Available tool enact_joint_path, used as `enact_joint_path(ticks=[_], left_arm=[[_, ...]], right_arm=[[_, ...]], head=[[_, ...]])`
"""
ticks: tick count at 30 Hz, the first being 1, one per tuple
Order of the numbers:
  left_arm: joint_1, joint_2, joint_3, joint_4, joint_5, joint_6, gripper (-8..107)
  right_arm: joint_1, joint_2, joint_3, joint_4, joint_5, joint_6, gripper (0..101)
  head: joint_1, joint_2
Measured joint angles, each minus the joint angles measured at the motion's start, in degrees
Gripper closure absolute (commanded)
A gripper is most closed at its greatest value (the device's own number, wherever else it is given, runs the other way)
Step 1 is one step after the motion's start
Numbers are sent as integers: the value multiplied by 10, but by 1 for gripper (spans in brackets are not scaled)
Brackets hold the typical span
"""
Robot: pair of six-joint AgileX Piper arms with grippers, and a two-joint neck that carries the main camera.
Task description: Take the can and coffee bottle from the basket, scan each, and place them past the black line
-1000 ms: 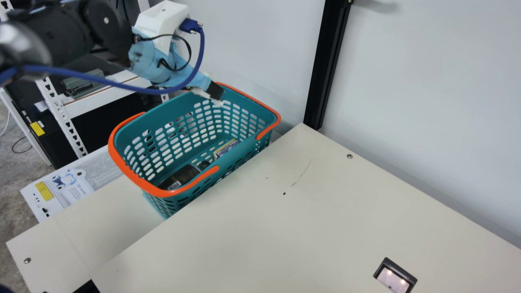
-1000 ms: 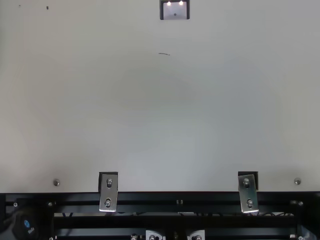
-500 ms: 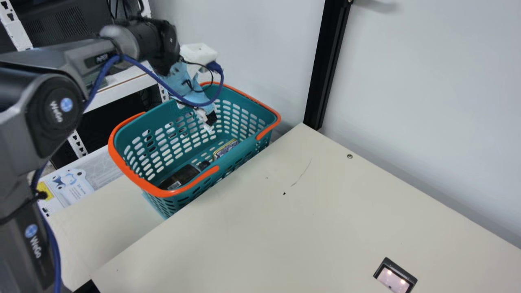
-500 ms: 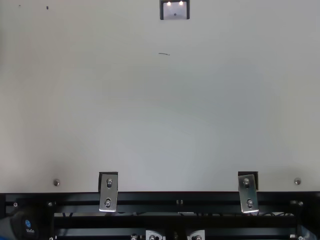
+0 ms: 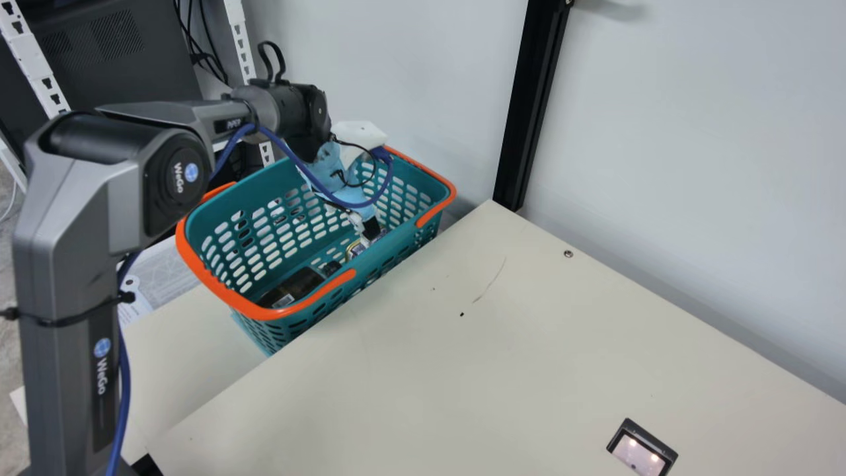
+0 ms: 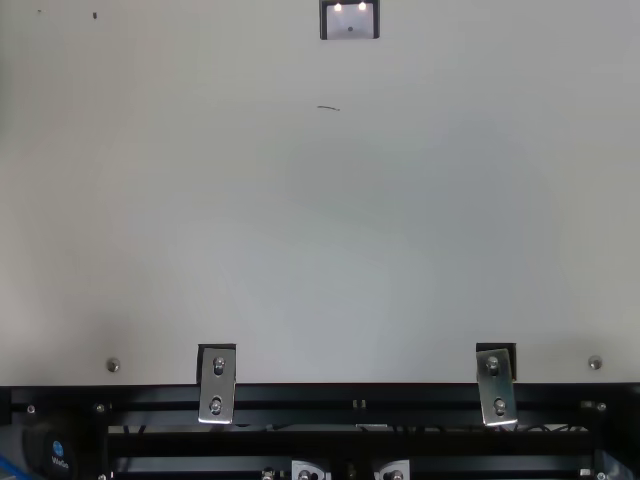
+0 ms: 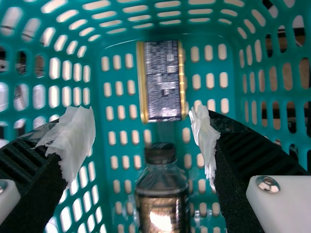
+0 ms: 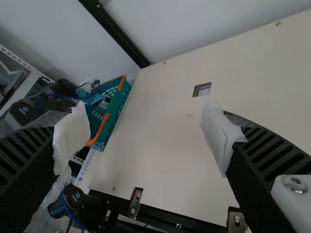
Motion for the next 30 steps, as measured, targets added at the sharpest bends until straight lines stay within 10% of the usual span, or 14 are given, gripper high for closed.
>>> enact_joint_path(ticks=[28, 30], left_arm=[[-17, 210, -239, -11, 90, -28, 9], [-18, 220, -253, -8, 96, -34, 67]], right_arm=[[0, 0, 0, 0, 0, 0, 0], [0, 0, 0, 0, 0, 0, 0]], head=[[0, 0], [0, 0]])
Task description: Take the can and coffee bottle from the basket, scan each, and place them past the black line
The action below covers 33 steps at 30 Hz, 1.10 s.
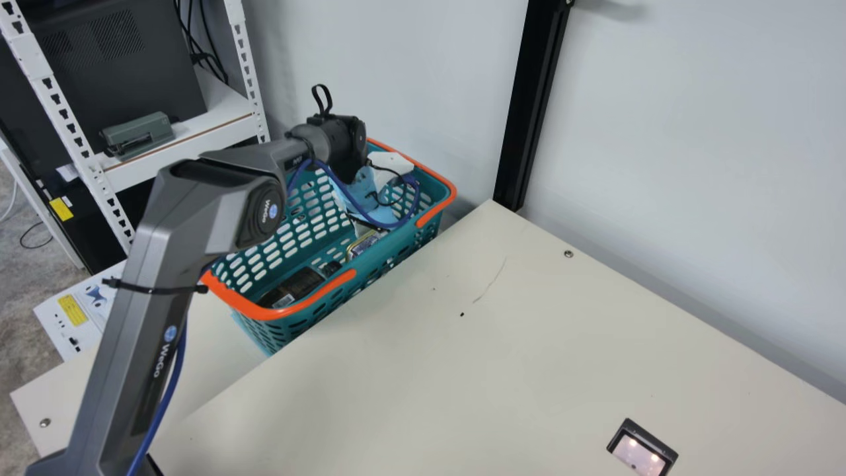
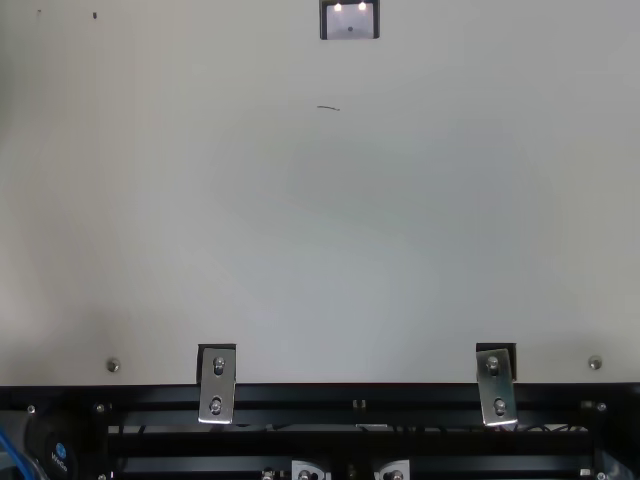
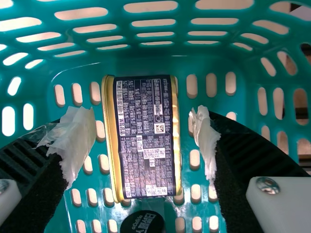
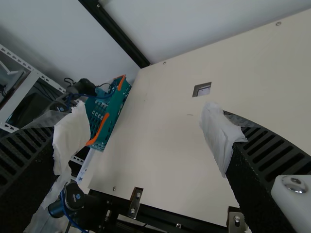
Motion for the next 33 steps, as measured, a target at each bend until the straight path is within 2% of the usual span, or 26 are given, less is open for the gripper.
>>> enact_joint_path(ticks=[1, 8, 14, 18, 23, 30, 33], left_arm=[[0, 4, -7, 1, 3, -2, 89], [1, 18, -25, 4, 13, -13, 89], [11, -17, 16, 1, -3, -10, 89], [24, -69, 77, -11, -36, 9, 89], [42, -157, 183, -43, -95, 48, 89], [67, -303, 347, -132, -175, 125, 89], [75, -374, 416, -196, -198, 165, 89]], right_arm=[[0, 0, 0, 0, 0, 0, 0], [0, 0, 0, 0, 0, 0, 0], [0, 0, 0, 0, 0, 0, 0], [0, 0, 0, 0, 0, 0, 0], [0, 0, 0, 0, 0, 0, 0], [0, 0, 0, 0, 0, 0, 0], [0, 0, 0, 0, 0, 0, 0]], head=[[0, 0], [0, 0], [0, 3], [0, 0], [0, 0], [0, 0], [0, 0]])
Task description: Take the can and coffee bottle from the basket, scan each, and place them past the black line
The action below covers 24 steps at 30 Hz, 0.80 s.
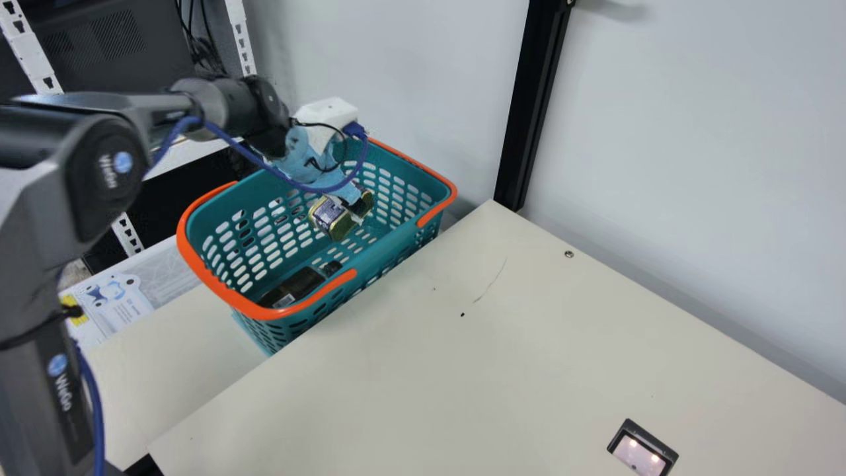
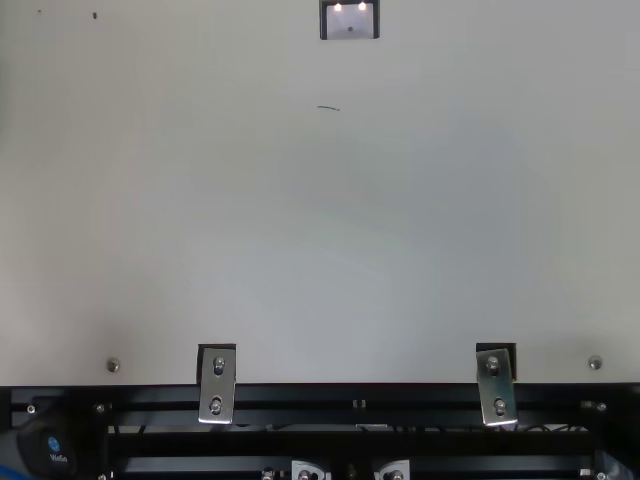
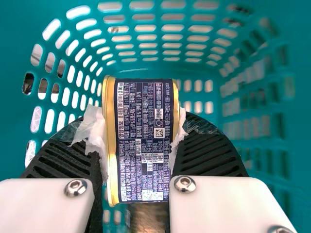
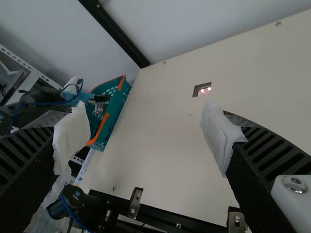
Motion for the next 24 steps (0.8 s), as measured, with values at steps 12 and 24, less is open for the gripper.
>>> enact_joint_path(ticks=[12, 24], left_arm=[[9, -260, 161, -249, -8, 49, 89], [27, -472, 227, -369, 151, -127, 89]], right_arm=[[0, 0, 0, 0, 0, 0, 0], [0, 0, 0, 0, 0, 0, 0]], head=[[0, 0], [0, 0]])
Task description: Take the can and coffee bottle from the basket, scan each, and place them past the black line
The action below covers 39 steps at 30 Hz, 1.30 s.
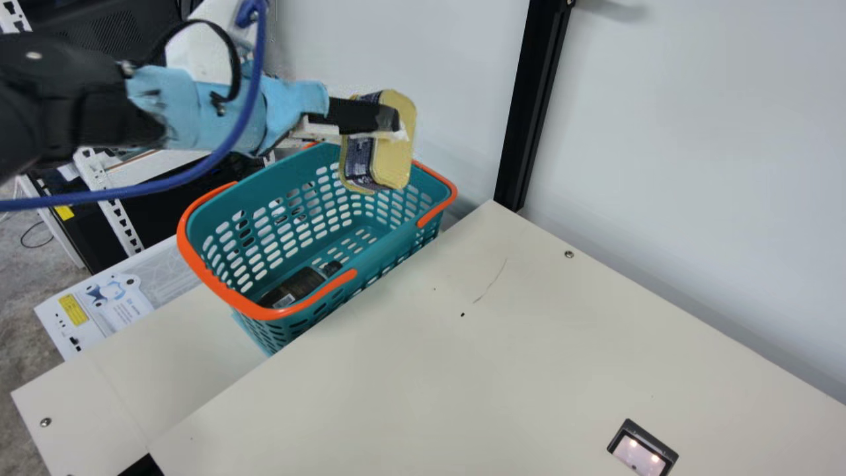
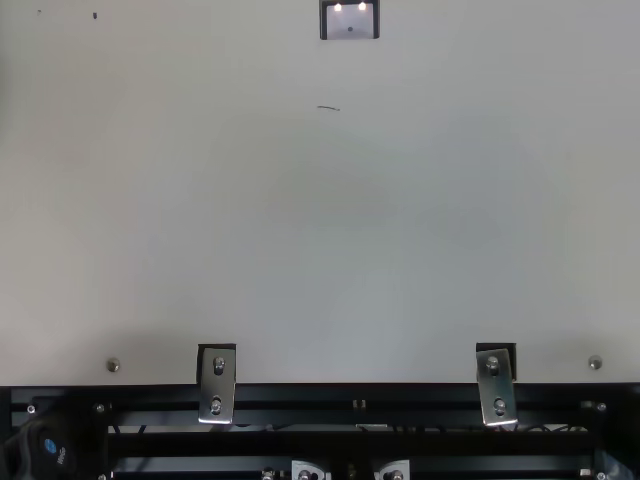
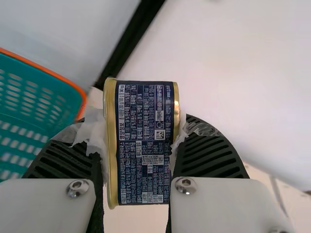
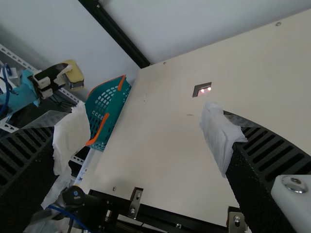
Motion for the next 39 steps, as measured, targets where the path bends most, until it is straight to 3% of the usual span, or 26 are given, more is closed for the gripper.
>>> enact_joint_path(ticks=[12, 18, 30, 39], left_arm=[[21, -64, 20, -77, 197, -205, 89], [-36, -82, 37, -118, 202, -284, 89], [-37, -86, 36, -121, 201, -297, 89], [-47, -99, 44, -154, 199, -391, 89]], right_arm=[[0, 0, 0, 0, 0, 0, 0], [0, 0, 0, 0, 0, 0, 0], [0, 0, 0, 0, 0, 0, 0], [0, 0, 0, 0, 0, 0, 0]], head=[[3, 0], [0, 0], [0, 3], [0, 3]])
